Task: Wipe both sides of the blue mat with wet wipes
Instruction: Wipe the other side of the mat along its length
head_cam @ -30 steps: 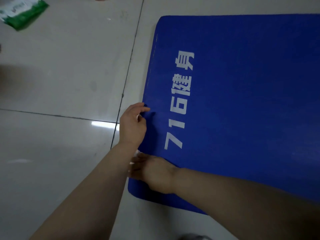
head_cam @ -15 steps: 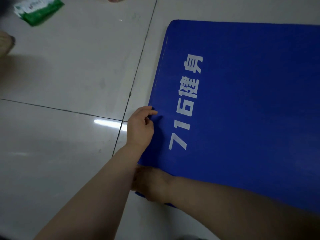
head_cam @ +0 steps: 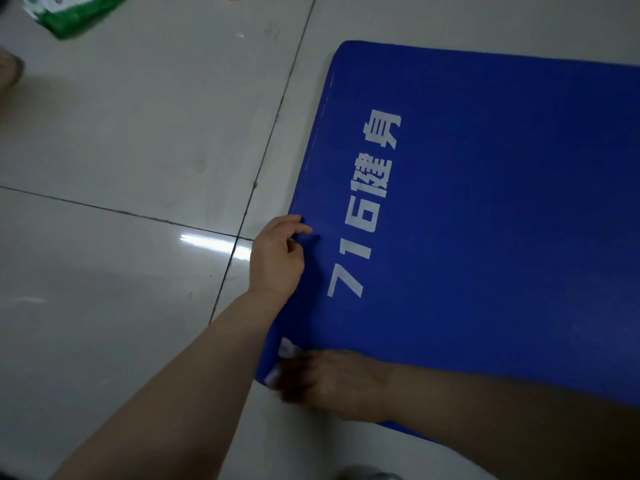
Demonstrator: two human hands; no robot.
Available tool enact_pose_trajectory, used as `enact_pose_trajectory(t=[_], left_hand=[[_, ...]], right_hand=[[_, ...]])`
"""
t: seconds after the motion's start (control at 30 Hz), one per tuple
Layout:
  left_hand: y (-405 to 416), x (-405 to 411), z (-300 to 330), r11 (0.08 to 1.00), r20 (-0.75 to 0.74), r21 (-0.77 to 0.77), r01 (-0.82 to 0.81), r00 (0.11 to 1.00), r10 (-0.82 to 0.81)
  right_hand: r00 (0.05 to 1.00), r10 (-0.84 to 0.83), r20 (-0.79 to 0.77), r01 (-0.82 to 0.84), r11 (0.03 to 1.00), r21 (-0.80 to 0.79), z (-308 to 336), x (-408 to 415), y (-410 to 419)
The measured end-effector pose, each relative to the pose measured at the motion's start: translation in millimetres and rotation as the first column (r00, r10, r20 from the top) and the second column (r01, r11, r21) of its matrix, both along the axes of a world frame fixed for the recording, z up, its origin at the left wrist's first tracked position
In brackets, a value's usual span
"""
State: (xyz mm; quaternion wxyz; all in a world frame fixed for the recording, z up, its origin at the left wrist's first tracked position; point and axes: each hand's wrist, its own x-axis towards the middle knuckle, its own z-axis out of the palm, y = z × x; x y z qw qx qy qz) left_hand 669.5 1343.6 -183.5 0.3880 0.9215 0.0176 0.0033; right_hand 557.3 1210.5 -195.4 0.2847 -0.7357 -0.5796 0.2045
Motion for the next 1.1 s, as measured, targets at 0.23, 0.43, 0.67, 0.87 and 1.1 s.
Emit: enact_pose_trajectory(t=[0.23,0.43,0.67,0.87,1.1], left_hand=[[-11,8,10,0.998,0.026,0.004,0.062,0.998,-0.062],[-8,0,0,0.998,0.037,-0.008,0.063,0.997,-0.062],[-16,-8,-11,0.996,0.023,0.068,0.059,0.998,-0.061],[-25,-17,-28,0.939,0.056,0.233,0.254,0.96,-0.274],[-27,-18,-28,0.905,0.039,0.325,0.273,0.953,-0.301]], right_hand=[[0.974,-0.105,0.2,0.153,0.958,-0.242,23,7,52],[0.956,-0.29,0.038,0.291,0.935,-0.201,9,-24,7],[0.874,-0.446,-0.19,0.429,0.894,-0.127,2,-38,-3],[0.682,-0.704,0.197,0.731,0.669,-0.135,-6,-62,-16],[0.387,-0.861,0.329,0.922,0.368,-0.121,-13,-76,-2]])
